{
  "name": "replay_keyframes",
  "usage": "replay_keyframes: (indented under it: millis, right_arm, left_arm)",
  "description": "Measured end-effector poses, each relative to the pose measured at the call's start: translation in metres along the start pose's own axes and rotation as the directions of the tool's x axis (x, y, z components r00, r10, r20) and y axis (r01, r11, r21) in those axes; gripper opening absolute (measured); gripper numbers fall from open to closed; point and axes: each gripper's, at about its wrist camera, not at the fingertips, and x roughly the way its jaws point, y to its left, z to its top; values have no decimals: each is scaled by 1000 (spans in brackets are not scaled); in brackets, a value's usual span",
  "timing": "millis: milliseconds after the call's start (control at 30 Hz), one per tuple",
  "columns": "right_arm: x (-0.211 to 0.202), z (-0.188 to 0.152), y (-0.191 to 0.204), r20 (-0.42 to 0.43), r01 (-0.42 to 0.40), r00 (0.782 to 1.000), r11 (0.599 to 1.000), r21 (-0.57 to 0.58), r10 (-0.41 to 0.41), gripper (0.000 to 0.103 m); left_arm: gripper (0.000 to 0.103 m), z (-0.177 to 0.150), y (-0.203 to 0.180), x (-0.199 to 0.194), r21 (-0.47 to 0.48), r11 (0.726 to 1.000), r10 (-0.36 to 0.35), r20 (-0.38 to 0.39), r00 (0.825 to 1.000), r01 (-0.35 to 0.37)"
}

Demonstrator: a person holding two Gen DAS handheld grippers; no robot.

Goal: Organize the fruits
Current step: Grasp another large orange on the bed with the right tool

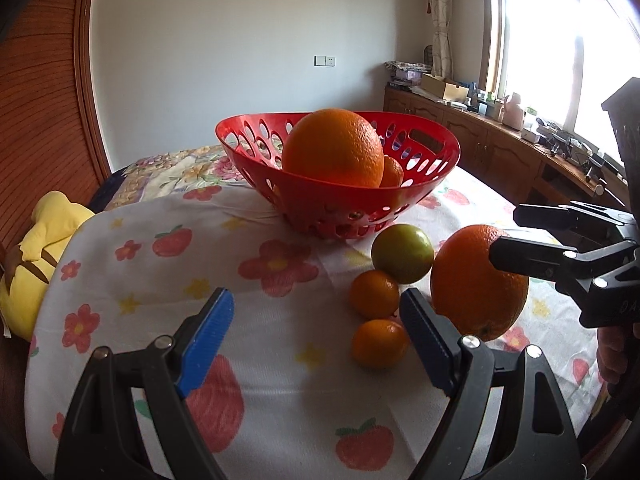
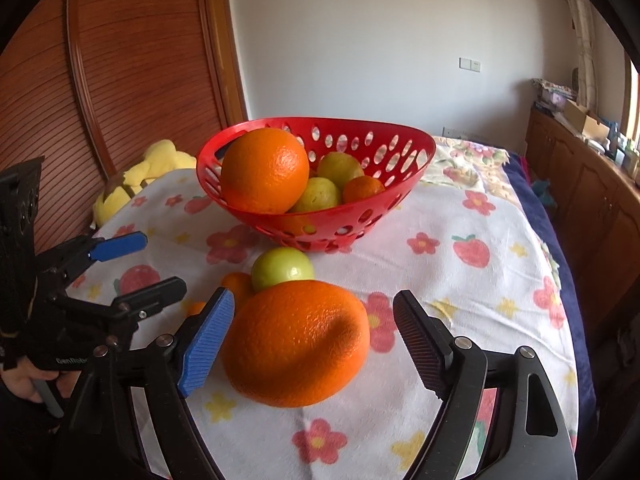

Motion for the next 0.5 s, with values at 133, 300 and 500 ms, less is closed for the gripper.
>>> replay_keyframes:
  millis: [133, 300, 500]
  right_arm:
    - [5, -3, 2, -15, -2, 1000, 1000, 10, 3, 86]
    - [10, -7, 5, -36, -2, 999, 1000, 8, 2, 87]
    - [18, -11, 6, -56, -16, 998, 1000, 13, 17, 90]
  left_arm:
    - [85, -6, 1, 1, -3, 1000, -4, -3, 1000, 4]
    - [85, -6, 4, 1, -10, 1000, -3, -5, 1000, 3]
    - [85, -7, 3, 1, 0, 1000, 5, -6, 1000, -5]
